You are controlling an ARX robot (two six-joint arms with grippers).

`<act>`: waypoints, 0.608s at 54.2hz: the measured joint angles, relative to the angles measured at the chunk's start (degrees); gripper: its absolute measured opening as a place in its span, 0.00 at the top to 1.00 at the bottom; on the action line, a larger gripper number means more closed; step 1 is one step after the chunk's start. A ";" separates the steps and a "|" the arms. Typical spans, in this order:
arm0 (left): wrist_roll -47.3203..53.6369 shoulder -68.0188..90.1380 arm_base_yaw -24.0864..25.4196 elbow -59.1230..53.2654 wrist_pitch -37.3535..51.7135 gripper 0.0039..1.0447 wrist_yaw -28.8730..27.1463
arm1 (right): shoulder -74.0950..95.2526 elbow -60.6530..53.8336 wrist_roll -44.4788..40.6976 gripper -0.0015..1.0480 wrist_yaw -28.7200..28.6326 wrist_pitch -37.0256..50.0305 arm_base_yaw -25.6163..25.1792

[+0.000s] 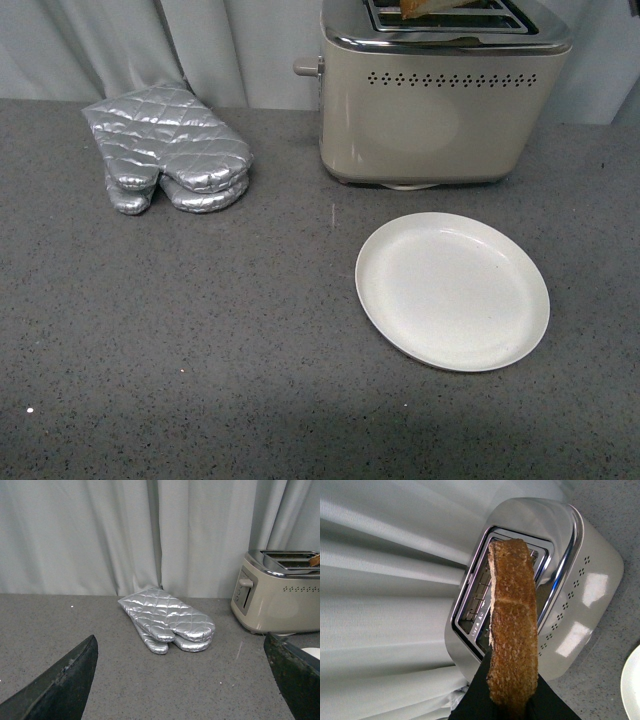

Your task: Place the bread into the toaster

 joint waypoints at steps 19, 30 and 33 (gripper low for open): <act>0.00 0.00 0.00 0.00 0.00 0.06 0.00 | 6.38 6.71 3.78 0.98 3.74 -3.65 -0.20; 0.00 0.00 0.00 0.00 0.00 0.06 0.02 | 9.62 10.16 5.33 0.98 4.48 -5.16 -0.92; 0.00 0.00 0.00 0.00 0.00 0.06 0.02 | 10.45 11.15 5.49 0.98 4.31 -5.49 -1.09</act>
